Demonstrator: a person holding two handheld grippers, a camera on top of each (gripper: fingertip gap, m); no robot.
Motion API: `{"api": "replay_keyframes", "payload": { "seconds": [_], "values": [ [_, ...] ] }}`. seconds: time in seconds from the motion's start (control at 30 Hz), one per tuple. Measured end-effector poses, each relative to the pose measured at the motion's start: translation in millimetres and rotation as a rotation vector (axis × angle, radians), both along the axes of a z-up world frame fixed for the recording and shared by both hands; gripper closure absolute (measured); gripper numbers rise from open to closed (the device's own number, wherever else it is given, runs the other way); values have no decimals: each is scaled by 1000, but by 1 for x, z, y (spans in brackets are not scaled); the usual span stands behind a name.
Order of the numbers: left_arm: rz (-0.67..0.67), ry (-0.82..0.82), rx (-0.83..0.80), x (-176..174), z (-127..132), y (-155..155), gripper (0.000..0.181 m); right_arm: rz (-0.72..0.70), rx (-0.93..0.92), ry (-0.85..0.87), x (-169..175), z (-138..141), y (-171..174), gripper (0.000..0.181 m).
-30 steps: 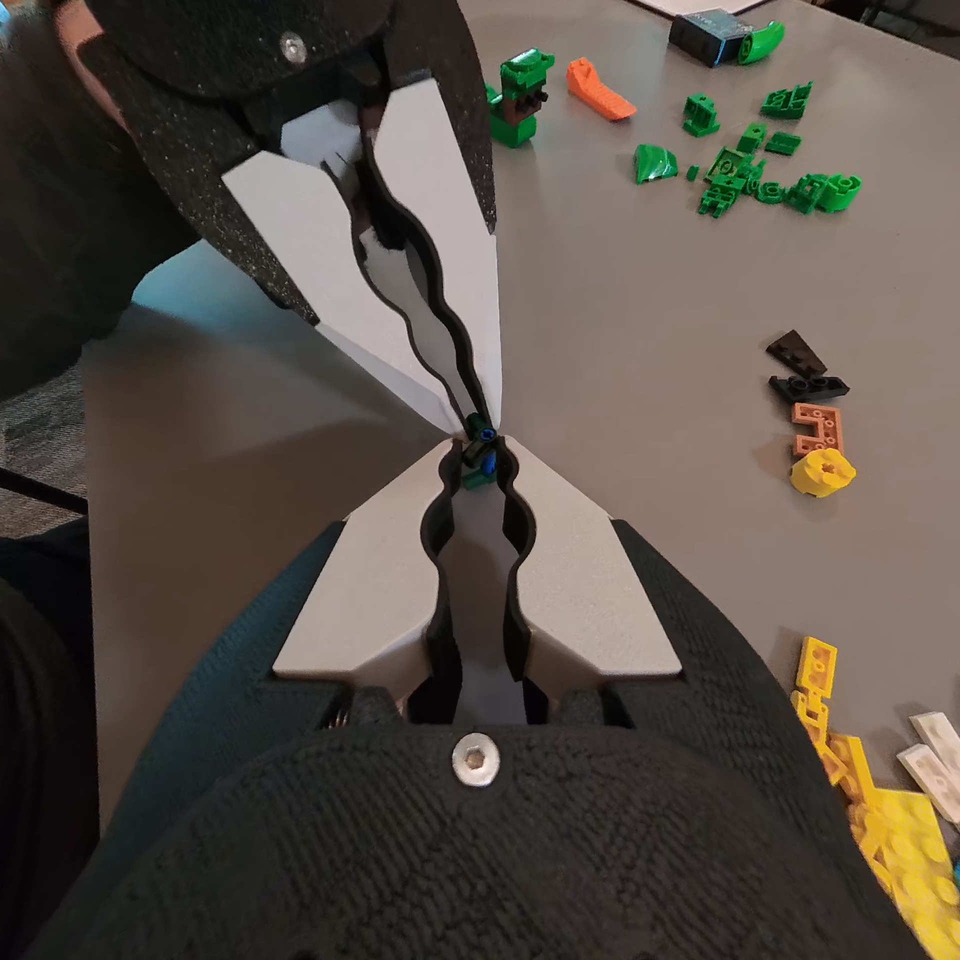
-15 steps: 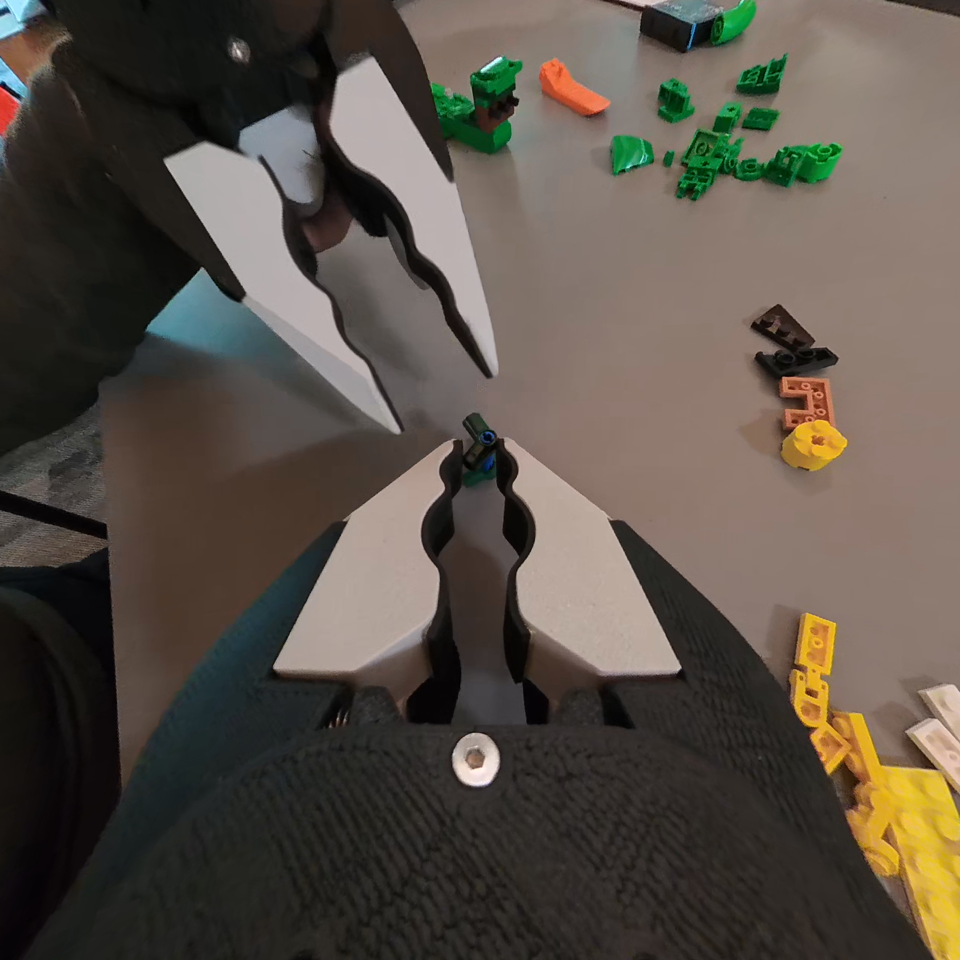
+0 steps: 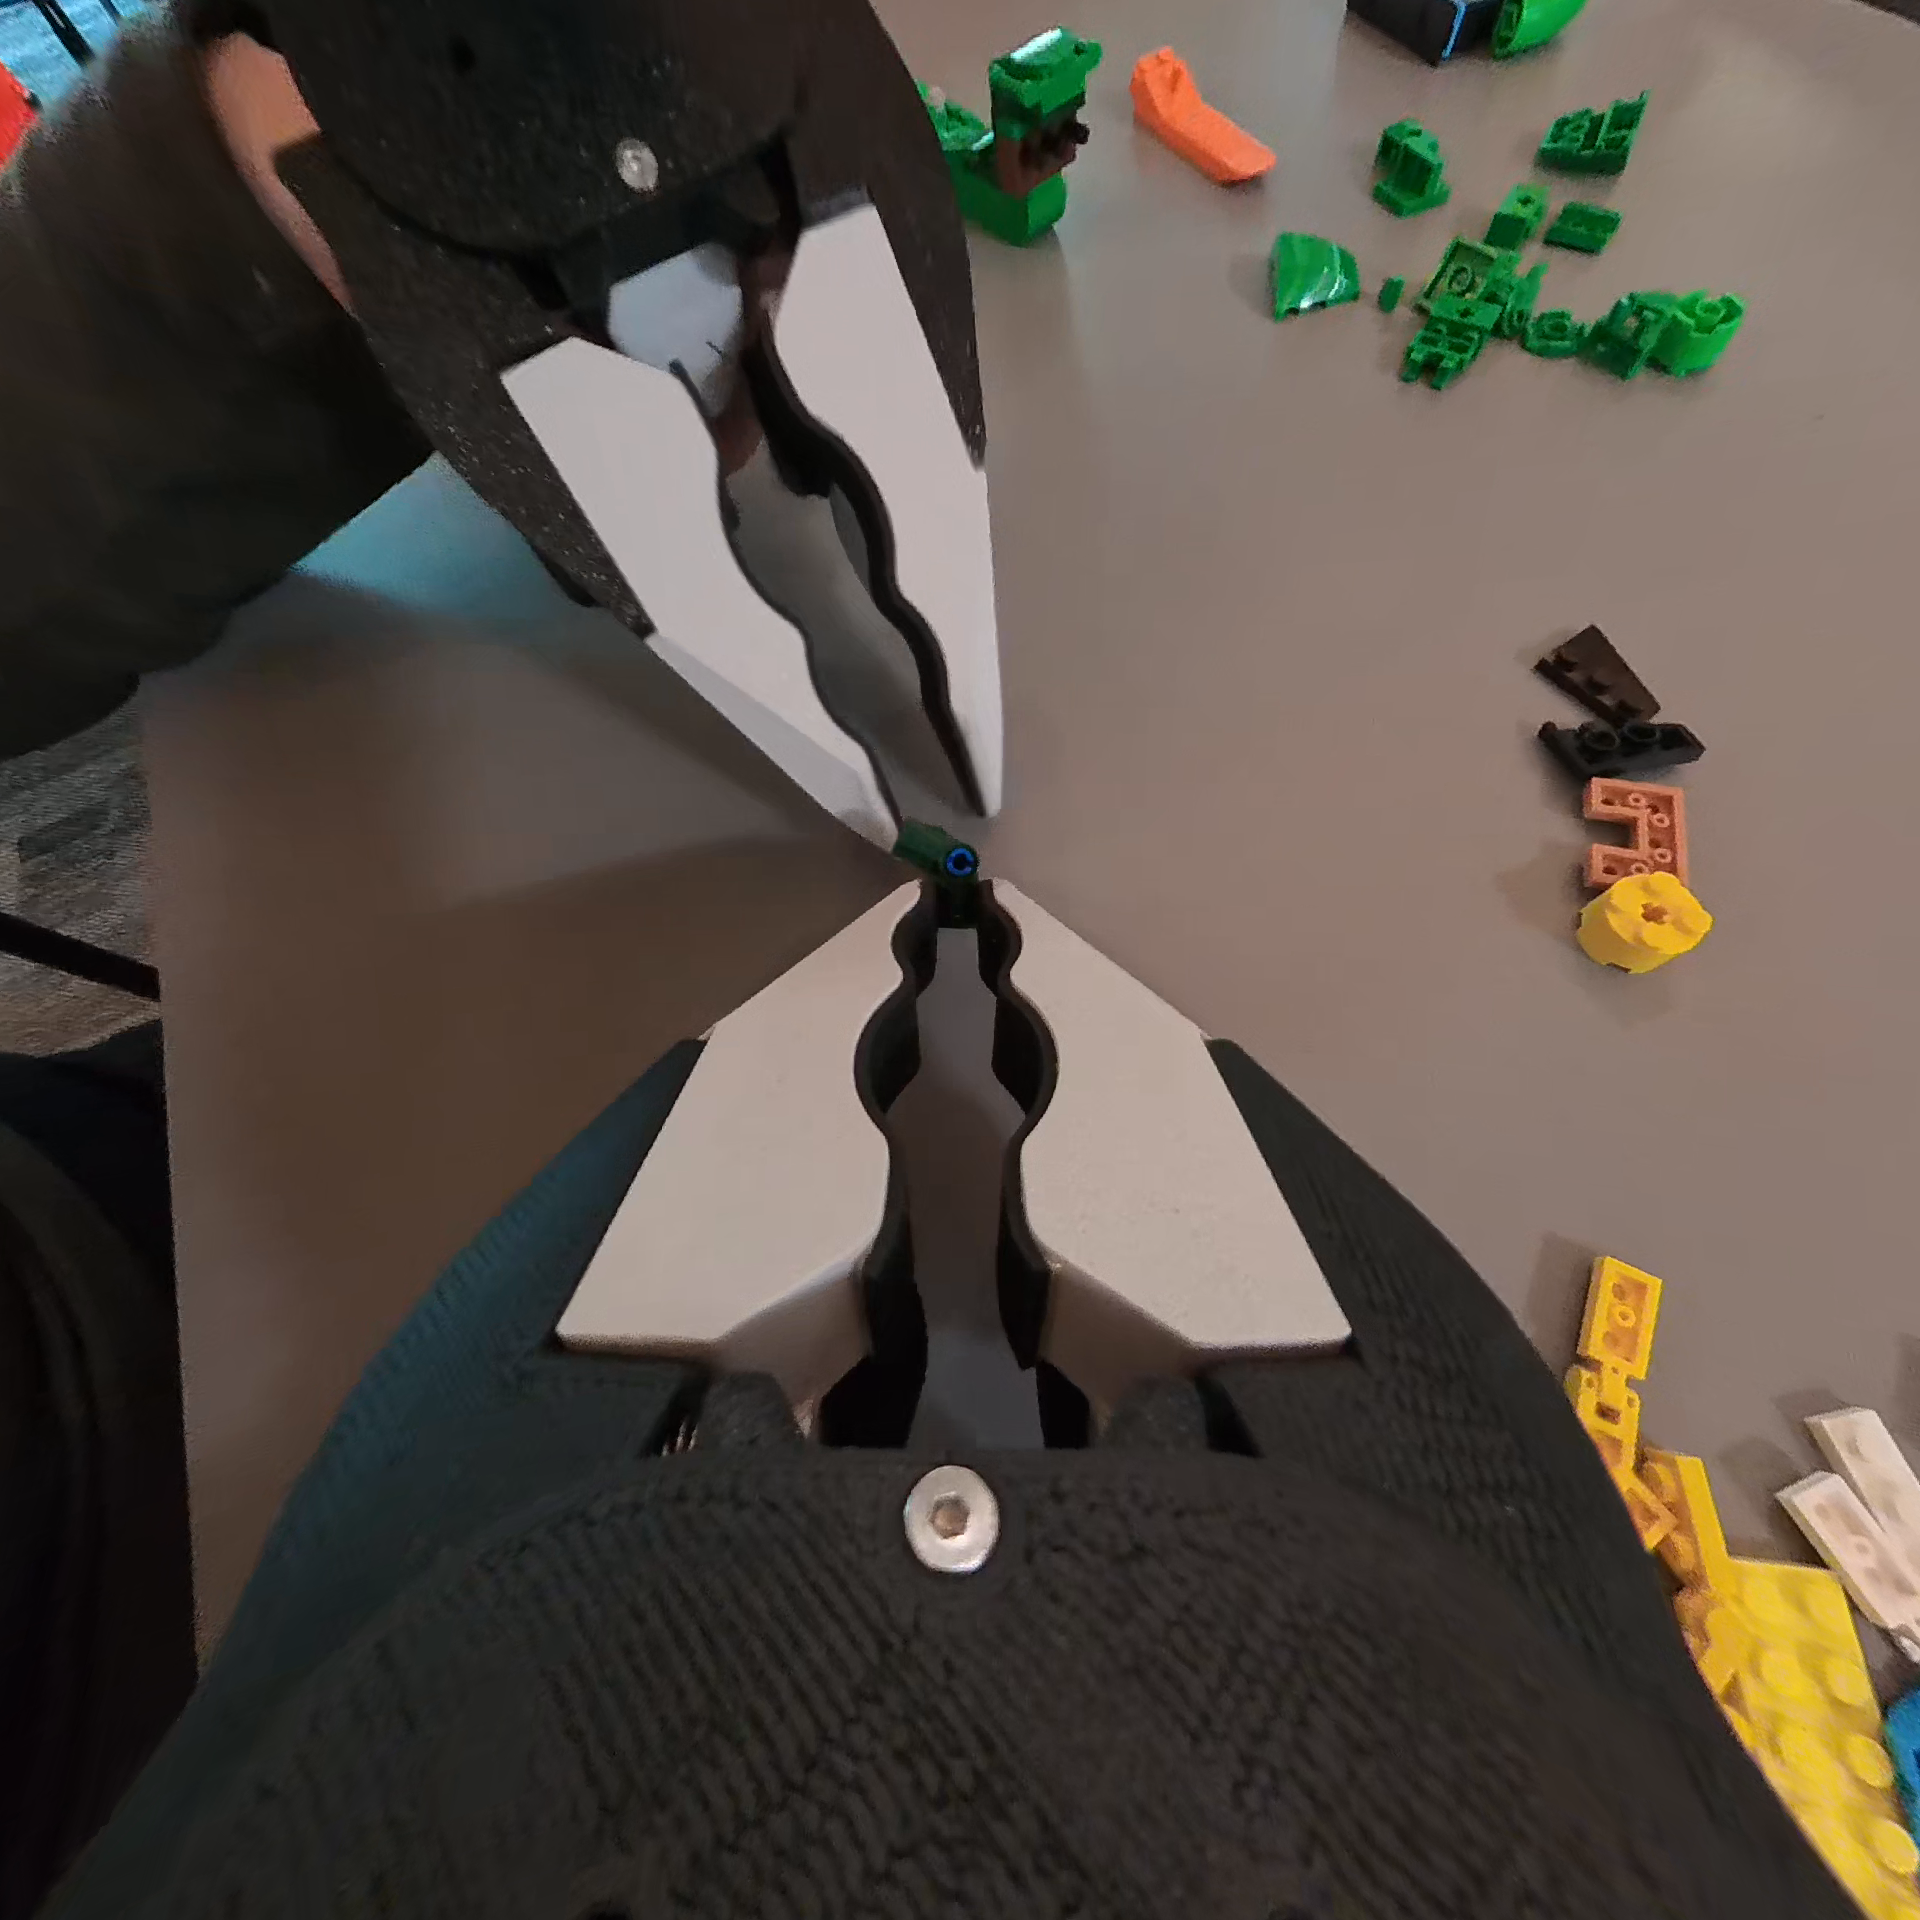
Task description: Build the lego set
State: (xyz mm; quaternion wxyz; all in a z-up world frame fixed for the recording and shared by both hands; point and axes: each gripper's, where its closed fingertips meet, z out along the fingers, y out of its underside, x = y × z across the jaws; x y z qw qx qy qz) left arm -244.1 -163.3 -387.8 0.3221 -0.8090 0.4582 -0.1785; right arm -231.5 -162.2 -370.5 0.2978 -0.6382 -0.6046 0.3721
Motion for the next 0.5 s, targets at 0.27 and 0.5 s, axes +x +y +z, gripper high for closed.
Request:
{"api": "replay_keyframes", "payload": {
  "seconds": [0.27, 0.5],
  "values": [
    [-24, 10, 5, 4, -2, -2, 176, 21, 52, -57, -2, 1, 1, 176],
    [-9, 40, 1, 4, -2, -2, 176, 69, 48, -225, 0, 1, 2, 176]
  ]
}}
